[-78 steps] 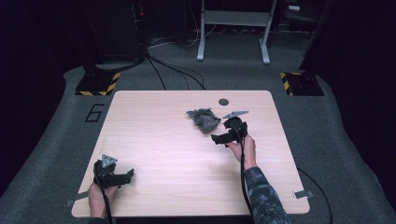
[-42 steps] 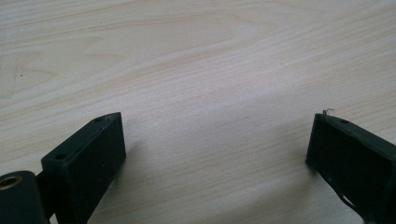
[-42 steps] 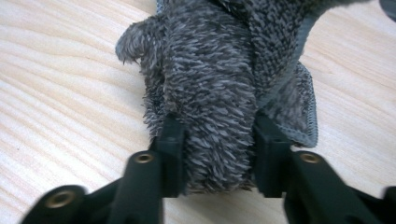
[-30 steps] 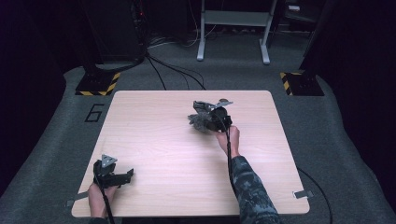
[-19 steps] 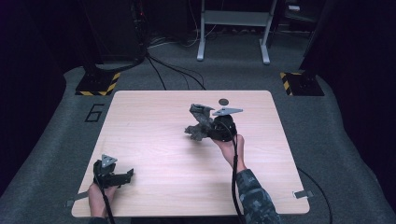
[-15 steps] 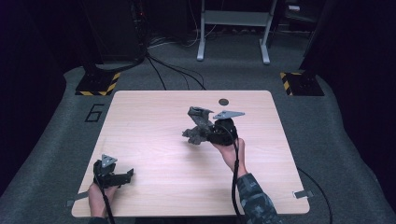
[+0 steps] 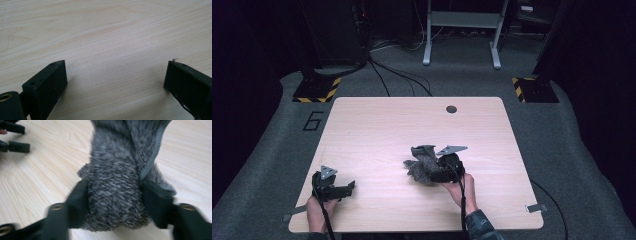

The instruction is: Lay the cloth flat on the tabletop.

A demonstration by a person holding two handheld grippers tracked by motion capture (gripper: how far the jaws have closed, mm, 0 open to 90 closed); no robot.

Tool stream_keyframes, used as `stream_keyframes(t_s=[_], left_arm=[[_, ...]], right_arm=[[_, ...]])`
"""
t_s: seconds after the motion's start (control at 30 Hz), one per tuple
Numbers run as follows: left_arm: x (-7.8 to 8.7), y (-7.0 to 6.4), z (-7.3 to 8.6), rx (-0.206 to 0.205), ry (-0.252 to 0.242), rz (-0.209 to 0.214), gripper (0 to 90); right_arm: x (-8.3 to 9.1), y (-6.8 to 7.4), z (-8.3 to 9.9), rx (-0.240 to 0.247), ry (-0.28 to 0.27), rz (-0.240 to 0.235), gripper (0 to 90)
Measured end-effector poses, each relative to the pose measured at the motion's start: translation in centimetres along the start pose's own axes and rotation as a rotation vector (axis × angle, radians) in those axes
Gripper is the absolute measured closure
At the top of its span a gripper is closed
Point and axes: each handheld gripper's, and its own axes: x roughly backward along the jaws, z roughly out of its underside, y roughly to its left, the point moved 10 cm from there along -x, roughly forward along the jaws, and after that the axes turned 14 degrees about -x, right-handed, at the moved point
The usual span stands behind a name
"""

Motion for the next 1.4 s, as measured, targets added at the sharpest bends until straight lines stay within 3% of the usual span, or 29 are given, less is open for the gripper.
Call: stream_keyframes(t_s=[0.13,0.33,0.4,0.47,0.57,0.6,0.63,0.7,0.77,0.87,0.93,0.97,1.07,1.2,1.3,1.4], left_arm=[[-0.1,0.0,0.0,0.006,-0.004,0.001,4.3],[-0.1,0.0,-0.1,-0.002,-0.006,0.003,4.4],[0.0,0.1,-0.1,-0.011,0.038,0.007,4.7],[0.1,0.1,-0.8,0.009,0.03,-0.01,8.6],[0.4,-0.5,-3.2,0.002,-0.025,-0.015,11.0],[0.4,-1.0,-4.0,-0.001,-0.04,0.011,12.4],[0.4,-1.0,-4.0,-0.001,-0.04,0.011,12.7],[0.0,-3.4,-6.7,-0.025,-0.068,0.1,13.5],[-0.2,-5.1,-7.9,-0.04,-0.085,0.161,13.8],[-0.7,-7.8,-9.8,-0.123,-0.11,0.211,16.5],[-1.0,-8.8,-10.9,-0.129,-0.141,0.22,21.4],[-1.2,-9.6,-11.3,-0.151,-0.135,0.253,22.5],[-2.3,-11.5,-12.3,-0.199,-0.117,0.293,24.3],[-3.8,-14.0,-13.0,-0.282,-0.065,0.36,24.1],[-4.6,-15.0,-13.0,-0.287,-0.048,0.394,24.2],[-5.7,-15.9,-13.2,-0.309,-0.038,0.402,25.6]], right_arm=[[1.2,-0.2,0.5,0.03,-0.001,0.03,23.4],[3.3,-1.3,0.1,0.04,-0.021,0.055,25.2],[3.6,-1.8,-0.2,0.036,-0.018,0.069,27.9],[3.7,-1.9,-0.6,0.033,-0.018,0.075,37.6],[3.2,-1.8,-1.6,0.052,-0.017,0.094,39.2],[3.0,-1.6,-2.1,0.055,-0.024,0.094,39.7],[3.0,-1.6,-2.1,0.055,-0.024,0.094,39.7],[1.7,-1.5,-3.4,0.055,-0.023,0.114,41.5],[1.3,-1.7,-3.8,0.05,-0.017,0.127,42.2],[-0.1,-2.6,-4.1,0.039,0.001,0.135,48.4],[-0.9,-3.6,-4.0,-0.005,0.026,0.128,48.0],[-1.1,-4.0,-4.0,-0.024,0.025,0.111,47.6],[-1.3,-4.7,-4.3,-0.061,0.015,0.095,47.8],[-1.8,-4.9,-4.4,-0.046,0.032,0.103,48.9],[-2.0,-5.1,-4.4,-0.042,0.045,0.091,47.1],[-2.3,-4.6,-4.7,-0.075,0.048,0.015,42.4]])
